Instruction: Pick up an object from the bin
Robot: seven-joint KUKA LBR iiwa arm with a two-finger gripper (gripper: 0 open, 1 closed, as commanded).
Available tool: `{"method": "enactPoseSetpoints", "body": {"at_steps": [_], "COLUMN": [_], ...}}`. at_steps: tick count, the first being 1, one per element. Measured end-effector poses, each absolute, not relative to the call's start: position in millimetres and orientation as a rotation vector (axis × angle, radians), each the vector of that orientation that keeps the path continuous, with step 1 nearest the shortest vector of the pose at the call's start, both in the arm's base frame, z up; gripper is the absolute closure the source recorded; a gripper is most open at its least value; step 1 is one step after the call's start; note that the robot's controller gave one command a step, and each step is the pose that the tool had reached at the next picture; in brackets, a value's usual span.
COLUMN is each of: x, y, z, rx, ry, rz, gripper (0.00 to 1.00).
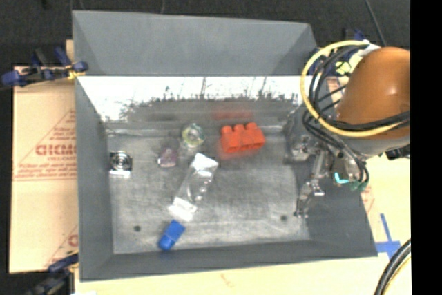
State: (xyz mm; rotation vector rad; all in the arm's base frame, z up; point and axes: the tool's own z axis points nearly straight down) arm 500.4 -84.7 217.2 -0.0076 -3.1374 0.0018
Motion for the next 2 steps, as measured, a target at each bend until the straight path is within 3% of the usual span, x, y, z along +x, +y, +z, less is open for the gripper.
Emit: {"method": "enactPoseSetpoints", "body": {"at_steps": [1,2], "x": [585.2,642.3], "y": [-4,34], "z": [159,91], "rx": [0.064,-0.152], "ry": [-3.146,-3.142], "rz": [-0.004,0.002], "gripper": [0.0,0.0]}}
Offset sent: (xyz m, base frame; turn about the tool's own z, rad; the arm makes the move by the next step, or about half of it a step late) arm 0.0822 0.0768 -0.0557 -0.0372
